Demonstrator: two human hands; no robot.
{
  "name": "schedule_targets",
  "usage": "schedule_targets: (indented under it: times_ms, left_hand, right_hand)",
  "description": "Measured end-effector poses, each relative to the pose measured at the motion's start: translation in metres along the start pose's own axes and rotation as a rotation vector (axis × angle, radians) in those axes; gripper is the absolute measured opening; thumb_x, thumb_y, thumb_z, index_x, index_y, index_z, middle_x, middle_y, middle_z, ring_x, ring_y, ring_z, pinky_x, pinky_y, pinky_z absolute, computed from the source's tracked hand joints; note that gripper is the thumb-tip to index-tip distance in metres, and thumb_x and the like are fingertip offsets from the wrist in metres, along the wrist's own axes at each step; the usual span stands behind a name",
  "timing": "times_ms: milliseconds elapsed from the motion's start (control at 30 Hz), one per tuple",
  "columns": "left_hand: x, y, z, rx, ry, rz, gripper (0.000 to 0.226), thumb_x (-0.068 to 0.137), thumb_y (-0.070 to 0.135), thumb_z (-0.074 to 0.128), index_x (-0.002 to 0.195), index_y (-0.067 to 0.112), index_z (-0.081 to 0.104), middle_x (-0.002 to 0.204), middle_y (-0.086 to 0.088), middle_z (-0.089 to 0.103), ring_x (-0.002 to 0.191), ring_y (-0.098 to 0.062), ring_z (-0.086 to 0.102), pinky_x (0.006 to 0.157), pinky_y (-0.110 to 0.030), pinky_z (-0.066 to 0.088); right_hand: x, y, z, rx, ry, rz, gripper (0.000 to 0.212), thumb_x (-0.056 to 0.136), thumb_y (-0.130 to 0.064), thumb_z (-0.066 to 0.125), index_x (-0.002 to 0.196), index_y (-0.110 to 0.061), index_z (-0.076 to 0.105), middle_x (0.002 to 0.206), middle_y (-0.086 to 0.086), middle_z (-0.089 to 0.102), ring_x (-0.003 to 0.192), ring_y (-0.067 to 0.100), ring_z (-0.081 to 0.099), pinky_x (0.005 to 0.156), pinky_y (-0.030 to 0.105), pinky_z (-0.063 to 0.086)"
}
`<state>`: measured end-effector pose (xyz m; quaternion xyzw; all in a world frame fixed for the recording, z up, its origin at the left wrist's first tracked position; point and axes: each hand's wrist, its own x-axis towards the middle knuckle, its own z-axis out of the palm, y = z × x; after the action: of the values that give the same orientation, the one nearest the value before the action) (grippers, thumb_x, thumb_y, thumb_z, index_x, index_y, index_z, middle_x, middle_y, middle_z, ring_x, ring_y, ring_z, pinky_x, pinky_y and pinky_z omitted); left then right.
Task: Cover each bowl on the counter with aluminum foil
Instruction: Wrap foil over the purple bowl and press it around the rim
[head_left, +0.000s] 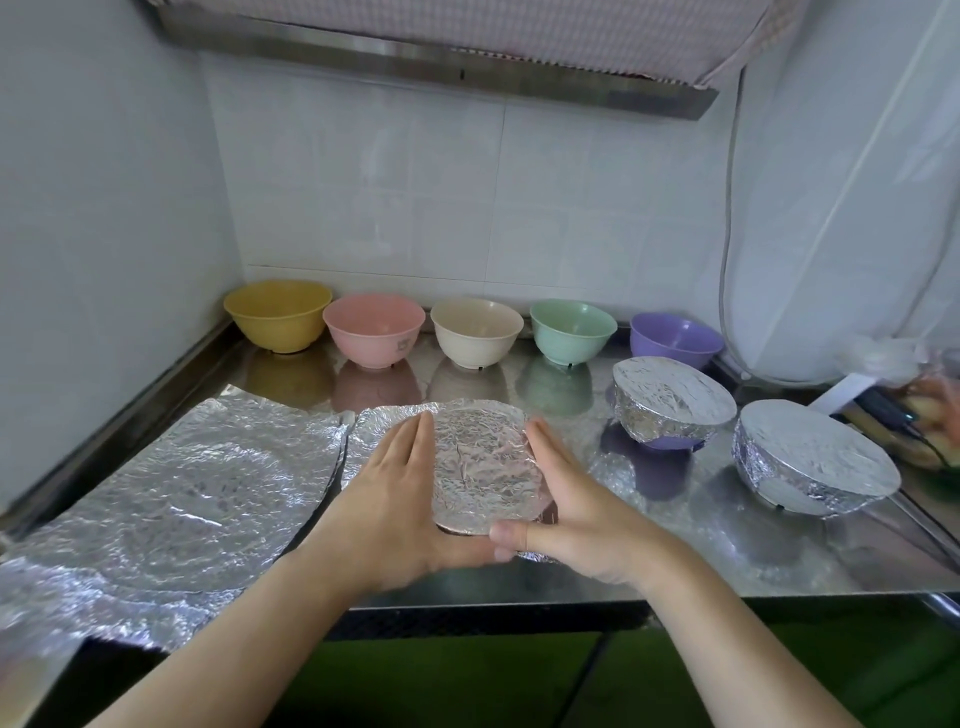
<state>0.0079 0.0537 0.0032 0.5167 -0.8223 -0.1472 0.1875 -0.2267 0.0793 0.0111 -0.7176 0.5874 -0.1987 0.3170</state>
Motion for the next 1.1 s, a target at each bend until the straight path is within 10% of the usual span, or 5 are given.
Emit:
schedule_targets:
  times_ms: [500, 700, 900, 1100]
  left_hand:
    - [0.005, -0.013, 0.011, 0.073, 0.123, 0.076, 0.162, 0.048, 0.105, 0.06, 0.166, 0.009, 0.005, 0.172, -0.004, 0.018, 0.159, -0.019, 0.014, 0.13, -0.035, 0.017]
    - [-0.002, -0.005, -0.011, -0.013, -0.055, 0.062, 0.166, 0.041, 0.107, 0.061, 0.162, 0.029, -0.021, 0.172, 0.014, -0.013, 0.16, -0.013, -0.006, 0.13, -0.043, 0.016]
    - [0.008, 0.003, -0.011, -0.071, 0.013, 0.052, 0.103, 0.088, 0.09, 0.029, 0.167, 0.029, 0.002, 0.173, 0.015, 0.001, 0.158, -0.008, 0.008, 0.128, -0.037, 0.016]
    - [0.025, 0.007, 0.01, 0.107, 0.107, 0.085, 0.077, 0.098, 0.052, 0.001, 0.151, 0.012, 0.04, 0.162, -0.008, 0.033, 0.151, -0.023, 0.024, 0.126, -0.038, 0.018]
  right_hand:
    - [0.003, 0.01, 0.008, -0.123, 0.151, -0.07, 0.153, 0.054, -0.087, 0.078, 0.166, -0.039, -0.013, 0.174, -0.024, -0.002, 0.159, -0.003, 0.008, 0.132, 0.032, 0.015]
    - [-0.005, 0.009, 0.004, -0.193, 0.056, -0.093, 0.15, 0.066, -0.074, 0.086, 0.161, -0.044, -0.027, 0.164, -0.035, -0.032, 0.158, -0.002, -0.011, 0.132, 0.035, 0.01]
    - [-0.001, -0.019, -0.029, 0.14, -0.028, -0.138, 0.09, 0.09, -0.056, 0.059, 0.167, -0.044, 0.015, 0.167, -0.041, -0.002, 0.148, -0.025, -0.006, 0.127, 0.027, 0.005]
    - [0.06, -0.034, -0.01, -0.153, 0.177, -0.171, 0.046, 0.112, -0.03, 0.044, 0.158, -0.027, 0.048, 0.162, -0.016, 0.042, 0.148, 0.0, 0.036, 0.127, 0.034, 0.027]
